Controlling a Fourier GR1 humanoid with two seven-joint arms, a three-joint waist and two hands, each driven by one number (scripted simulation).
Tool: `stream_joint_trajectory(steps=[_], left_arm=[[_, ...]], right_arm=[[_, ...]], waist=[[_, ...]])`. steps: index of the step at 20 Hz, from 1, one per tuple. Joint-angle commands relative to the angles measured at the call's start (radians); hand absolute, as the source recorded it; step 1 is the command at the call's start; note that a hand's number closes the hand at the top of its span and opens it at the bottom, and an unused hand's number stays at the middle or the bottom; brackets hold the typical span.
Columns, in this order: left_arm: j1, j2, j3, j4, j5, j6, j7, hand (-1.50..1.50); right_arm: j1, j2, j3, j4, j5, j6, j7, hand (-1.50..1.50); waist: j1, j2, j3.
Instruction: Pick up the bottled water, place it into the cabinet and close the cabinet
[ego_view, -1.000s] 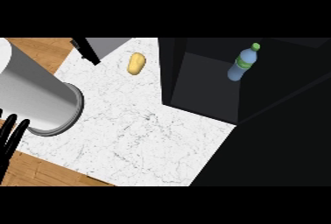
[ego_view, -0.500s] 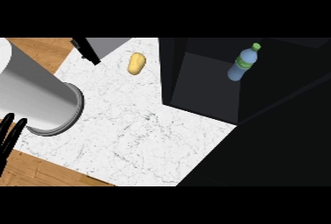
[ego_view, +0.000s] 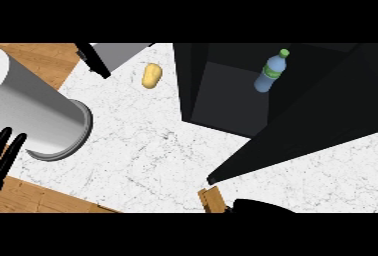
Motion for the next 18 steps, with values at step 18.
stream_joint_trajectory(steps=[18], left_arm=[[0.052, -0.007, 0.043, 0.071, 0.016, -0.061, -0.025, -1.50]], right_arm=[[-0.753, 0.211, -0.254, 0.824, 0.135, -0.536, 0.116, 1.50]], waist=[[-0.047, -0.004, 0.023]])
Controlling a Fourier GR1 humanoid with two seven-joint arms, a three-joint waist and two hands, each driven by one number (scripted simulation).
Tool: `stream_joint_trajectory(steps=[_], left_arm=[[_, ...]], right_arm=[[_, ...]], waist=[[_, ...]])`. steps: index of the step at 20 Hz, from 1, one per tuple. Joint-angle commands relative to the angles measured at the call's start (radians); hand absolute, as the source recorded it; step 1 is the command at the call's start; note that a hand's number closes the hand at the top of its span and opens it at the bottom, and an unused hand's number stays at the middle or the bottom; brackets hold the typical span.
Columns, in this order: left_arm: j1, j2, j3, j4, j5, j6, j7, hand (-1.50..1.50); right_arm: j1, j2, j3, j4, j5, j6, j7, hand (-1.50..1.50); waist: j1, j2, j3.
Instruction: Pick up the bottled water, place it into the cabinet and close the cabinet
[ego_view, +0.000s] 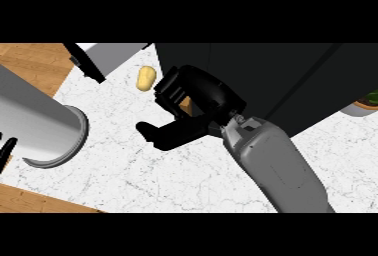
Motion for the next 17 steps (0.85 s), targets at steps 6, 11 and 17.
stream_joint_trajectory(steps=[6, 11, 17], left_arm=[[0.014, -0.010, 0.013, 0.013, -0.002, -0.032, -0.016, -1.50], [0.029, -0.015, 0.022, 0.027, 0.000, -0.042, -0.022, -1.50], [0.038, -0.019, 0.017, 0.033, -0.001, -0.058, -0.019, -1.50]], right_arm=[[-0.259, 0.007, -0.091, 0.338, 0.009, -0.253, -0.094, 1.50], [-0.255, 0.007, -0.114, 0.386, -0.053, -0.364, -0.136, -1.50], [-0.291, 0.007, -0.107, 0.422, -0.134, -0.401, -0.159, -1.50]], waist=[[-0.016, 0.006, 0.004], [-0.029, 0.006, 0.005], [-0.043, 0.007, 0.005]])
